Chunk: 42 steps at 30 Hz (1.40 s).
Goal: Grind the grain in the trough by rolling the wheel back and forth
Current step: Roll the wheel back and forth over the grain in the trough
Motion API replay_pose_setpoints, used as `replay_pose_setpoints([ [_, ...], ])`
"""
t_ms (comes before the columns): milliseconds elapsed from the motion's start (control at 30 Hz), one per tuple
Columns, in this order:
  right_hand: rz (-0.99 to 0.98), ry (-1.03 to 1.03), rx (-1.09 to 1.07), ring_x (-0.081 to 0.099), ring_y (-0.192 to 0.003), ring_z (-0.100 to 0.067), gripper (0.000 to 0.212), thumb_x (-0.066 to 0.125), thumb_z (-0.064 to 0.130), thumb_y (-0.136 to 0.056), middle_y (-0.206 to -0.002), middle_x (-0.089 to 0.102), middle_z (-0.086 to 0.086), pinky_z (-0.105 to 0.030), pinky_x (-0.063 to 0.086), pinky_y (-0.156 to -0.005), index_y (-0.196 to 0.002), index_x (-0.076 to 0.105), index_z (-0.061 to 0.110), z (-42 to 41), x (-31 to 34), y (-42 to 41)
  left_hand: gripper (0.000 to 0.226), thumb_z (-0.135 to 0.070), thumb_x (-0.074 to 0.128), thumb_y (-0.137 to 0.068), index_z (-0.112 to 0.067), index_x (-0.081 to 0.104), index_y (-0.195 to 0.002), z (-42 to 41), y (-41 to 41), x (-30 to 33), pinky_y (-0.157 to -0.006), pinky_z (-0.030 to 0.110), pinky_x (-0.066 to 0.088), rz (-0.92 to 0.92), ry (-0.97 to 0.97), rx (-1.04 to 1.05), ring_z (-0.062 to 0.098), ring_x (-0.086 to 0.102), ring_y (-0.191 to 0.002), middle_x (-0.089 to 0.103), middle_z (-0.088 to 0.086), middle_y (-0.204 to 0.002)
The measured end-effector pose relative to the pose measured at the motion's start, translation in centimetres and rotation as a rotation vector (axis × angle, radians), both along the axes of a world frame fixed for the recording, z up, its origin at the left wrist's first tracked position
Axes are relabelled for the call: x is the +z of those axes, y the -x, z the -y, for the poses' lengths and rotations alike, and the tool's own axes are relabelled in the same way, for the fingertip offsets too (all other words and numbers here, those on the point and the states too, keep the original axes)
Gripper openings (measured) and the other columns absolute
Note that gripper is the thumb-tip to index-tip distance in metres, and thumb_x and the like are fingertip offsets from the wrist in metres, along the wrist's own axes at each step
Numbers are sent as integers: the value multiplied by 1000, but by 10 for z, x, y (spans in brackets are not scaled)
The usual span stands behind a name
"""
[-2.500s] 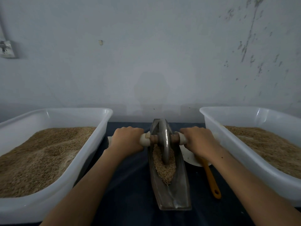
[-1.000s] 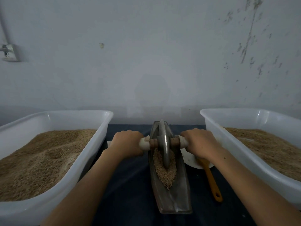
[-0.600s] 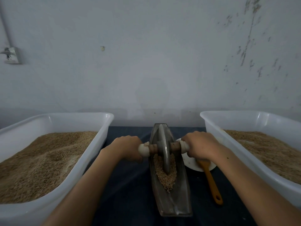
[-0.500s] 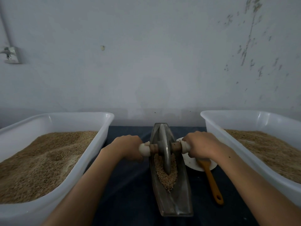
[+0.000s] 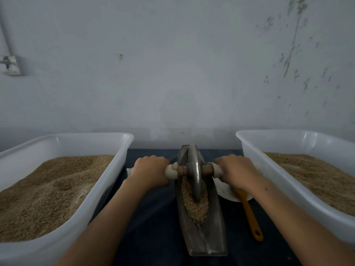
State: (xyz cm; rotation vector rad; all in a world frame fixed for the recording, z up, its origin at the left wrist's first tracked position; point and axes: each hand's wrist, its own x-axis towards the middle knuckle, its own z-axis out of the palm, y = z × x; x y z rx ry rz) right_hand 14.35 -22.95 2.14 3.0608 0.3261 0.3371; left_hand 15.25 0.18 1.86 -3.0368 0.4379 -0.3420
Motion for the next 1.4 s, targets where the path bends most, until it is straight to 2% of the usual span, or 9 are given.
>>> replay_pose_setpoints([
  [267, -268, 104, -14, 60, -85, -16, 25, 66, 22, -84, -91, 61, 1, -28, 45, -72, -108, 58, 25, 0, 19, 3, 33, -36, 71, -76, -25, 60, -105, -2, 2, 10, -72, 28, 44, -317, 35, 12, 14, 60, -83, 61, -6, -88],
  [367, -286, 75, -16, 58, -82, -14, 27, 66, 24, -85, -90, 59, 3, -28, 42, -70, -111, 57, 26, 2, 16, 2, 30, -37, 71, -76, -27, 60, -102, -2, 2, 9, -70, 28, 40, -216, 5, 3, 13, 55, -79, 56, -9, -83],
  [533, -30, 12, 6, 59, -84, -16, 7, 57, 25, -90, -94, 64, 4, -31, 48, -79, -89, 52, 30, 2, 2, -1, 21, -39, 66, -77, -29, 51, -88, -1, -1, 1, -67, 29, 37, 8, 2, -1, 13, 51, -76, 60, -7, -87],
  [633, 68, 0, 24, 59, -85, -17, 8, 54, 25, -91, -92, 63, 4, -33, 49, -79, -85, 51, 30, 1, -2, -2, 21, -40, 65, -77, -30, 50, -87, -2, -2, -3, -67, 29, 36, 22, 22, 6, 12, 50, -76, 59, -8, -87],
  [833, -34, 81, 31, 57, -83, -16, 15, 58, 21, -86, -91, 61, 5, -29, 42, -70, -96, 56, 32, 0, 7, 0, 28, -35, 71, -75, -27, 60, -99, -6, -2, 3, -73, 29, 44, -235, 63, 14, 14, 58, -83, 61, -6, -90],
  [1000, -207, 123, 27, 58, -79, -15, 17, 64, 21, -82, -81, 57, 5, -26, 42, -65, -93, 55, 29, 0, 19, 3, 21, -31, 73, -75, -29, 54, -86, -9, -2, 8, -63, 24, 43, -410, 98, -1, 12, 61, -74, 67, 0, -90],
  [1133, -176, 105, 29, 52, -70, -12, 16, 63, 21, -83, -73, 51, 8, -25, 35, -58, -90, 52, 31, 1, 15, 1, 24, -35, 72, -75, -27, 59, -93, -6, -1, 7, -76, 30, 48, -291, 74, 5, 15, 60, -83, 62, -5, -88],
  [1300, 13, 14, 51, 52, -74, -12, 12, 57, 24, -88, -83, 56, 9, -27, 37, -66, -85, 50, 34, 6, 0, -4, 20, -41, 65, -78, -28, 53, -87, -3, 1, 1, -67, 28, 38, 18, 2, -13, 13, 52, -75, 58, -8, -84],
  [1400, 77, -16, 59, 57, -79, -15, 8, 55, 26, -90, -88, 62, 7, -30, 43, -70, -84, 51, 31, 7, -5, -5, 21, -42, 64, -79, -29, 51, -88, -2, 0, -1, -68, 29, 38, 79, 19, -18, 14, 54, -78, 62, -6, -90],
])
